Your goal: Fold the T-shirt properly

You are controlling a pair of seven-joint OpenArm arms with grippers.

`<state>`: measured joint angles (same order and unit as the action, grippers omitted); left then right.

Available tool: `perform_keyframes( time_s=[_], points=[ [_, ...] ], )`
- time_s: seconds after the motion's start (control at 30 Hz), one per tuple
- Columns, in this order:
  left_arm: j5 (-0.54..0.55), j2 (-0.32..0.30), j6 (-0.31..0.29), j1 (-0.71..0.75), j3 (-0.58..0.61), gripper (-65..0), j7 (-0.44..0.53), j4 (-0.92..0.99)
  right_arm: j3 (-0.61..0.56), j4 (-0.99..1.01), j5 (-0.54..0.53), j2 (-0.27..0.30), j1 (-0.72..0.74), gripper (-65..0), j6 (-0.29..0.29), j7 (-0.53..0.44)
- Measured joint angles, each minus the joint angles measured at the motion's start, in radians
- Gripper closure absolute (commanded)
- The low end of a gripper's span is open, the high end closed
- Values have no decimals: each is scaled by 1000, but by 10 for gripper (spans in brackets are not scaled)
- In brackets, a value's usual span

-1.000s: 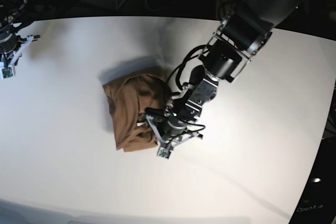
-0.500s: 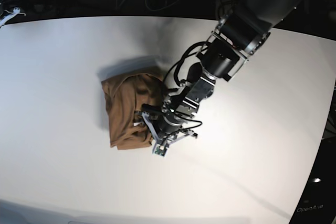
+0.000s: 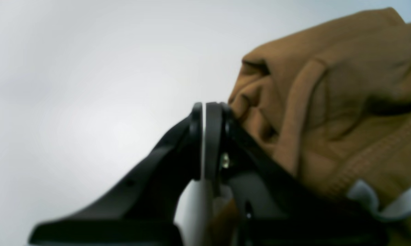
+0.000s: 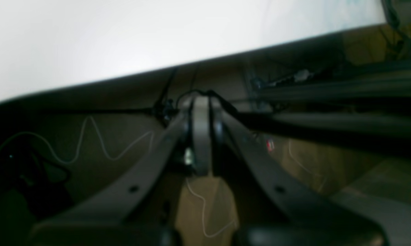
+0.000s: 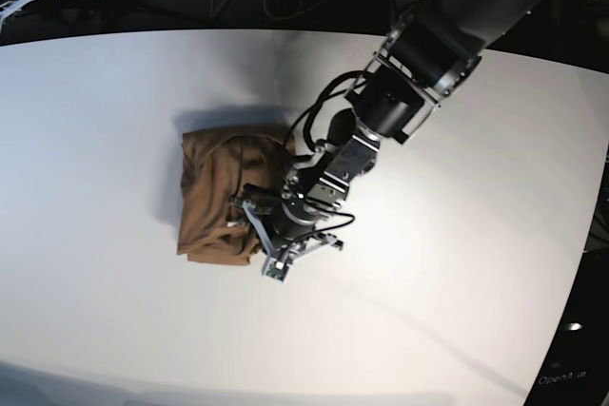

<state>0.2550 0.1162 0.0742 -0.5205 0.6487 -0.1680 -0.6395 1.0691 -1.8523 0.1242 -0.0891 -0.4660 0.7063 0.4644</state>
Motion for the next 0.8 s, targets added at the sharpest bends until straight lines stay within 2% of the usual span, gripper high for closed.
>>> perform_keyframes(
  time_s=[0.1, 0.23, 0.3, 0.43, 0.53, 0.7, 0.8],
  points=[
    [4, 0, -56, 0, -4, -18, 1, 0, 0, 0, -1, 0, 1, -1, 0, 4],
    [5, -9, -56, 0, -4, -18, 0, -1, 0, 5, -4, -2, -11, -1, 1, -2],
    [7, -33, -67, 0, -4, -18, 5, -4, 0, 28, -1, -8, -14, -1, -2, -2],
    [10, -93, -52, 10, -5, -17, -5, -70, 0, 82, 1, -9, -16, -1, -2, -6],
    [27, -133, -52, 30, -37, -17, -5, -188, 0, 125, -1, -7, -20, -1, -1, -68],
    [101, -187, -60, 72, -177, -17, 0, -341, -2, 196, 5, -10, -63, -1, -2, -194],
    [100, -252, -48, 142, -253, -17, -108, -387, -2, 246, 4, -10, -72, -1, 0, -241]
  ],
)
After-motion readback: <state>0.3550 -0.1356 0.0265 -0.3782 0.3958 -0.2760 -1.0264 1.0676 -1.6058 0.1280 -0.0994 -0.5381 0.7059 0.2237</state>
